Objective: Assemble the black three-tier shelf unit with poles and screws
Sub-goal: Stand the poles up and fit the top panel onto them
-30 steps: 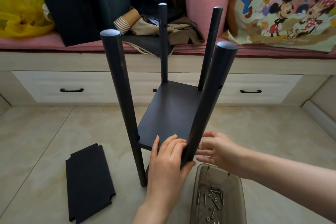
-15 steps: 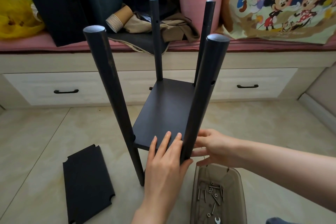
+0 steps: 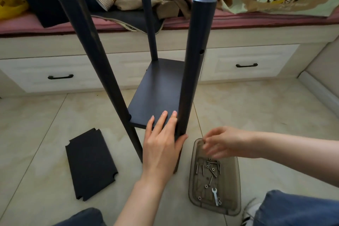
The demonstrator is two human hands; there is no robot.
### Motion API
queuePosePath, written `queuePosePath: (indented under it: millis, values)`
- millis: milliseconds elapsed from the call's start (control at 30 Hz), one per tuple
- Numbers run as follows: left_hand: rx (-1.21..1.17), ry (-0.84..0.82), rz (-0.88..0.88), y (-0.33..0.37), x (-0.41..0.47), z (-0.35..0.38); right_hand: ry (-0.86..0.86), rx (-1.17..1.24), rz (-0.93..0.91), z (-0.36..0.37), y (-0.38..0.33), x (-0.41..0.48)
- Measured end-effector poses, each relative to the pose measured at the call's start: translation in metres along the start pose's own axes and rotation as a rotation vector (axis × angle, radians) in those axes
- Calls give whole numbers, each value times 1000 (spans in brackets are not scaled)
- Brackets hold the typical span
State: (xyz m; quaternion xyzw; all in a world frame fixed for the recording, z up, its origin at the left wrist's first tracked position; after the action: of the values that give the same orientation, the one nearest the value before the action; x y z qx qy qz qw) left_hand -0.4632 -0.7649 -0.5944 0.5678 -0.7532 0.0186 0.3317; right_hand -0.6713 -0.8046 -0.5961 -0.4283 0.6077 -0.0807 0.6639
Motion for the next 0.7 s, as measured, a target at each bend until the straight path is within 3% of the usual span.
queuePosePath:
  millis: [200, 400, 700]
  values:
    - [-35, -15, -3, -1, -1, 4, -9, -540, 191, -7, 50, 38]
    - [-44, -60, -36, -3, -3, 4, -72, -905, 212, 19, 95, 100]
    - [2, -131, -83, -1, -2, 0, -7, -1063, 26, 41, 163, 143]
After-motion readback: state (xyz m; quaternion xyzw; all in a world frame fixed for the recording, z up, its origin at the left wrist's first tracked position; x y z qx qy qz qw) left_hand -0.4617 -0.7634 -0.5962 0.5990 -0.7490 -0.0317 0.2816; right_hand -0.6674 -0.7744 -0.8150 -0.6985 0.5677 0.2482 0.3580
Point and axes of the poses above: each hand's wrist, its own x-axis towards the middle knuckle, its own z-axis out of the palm, y = z × x, the point moved 2 cm from there along x, towards the middle knuckle, and after that the axes turned 3 degrees about -y, right-handed, at the moved point
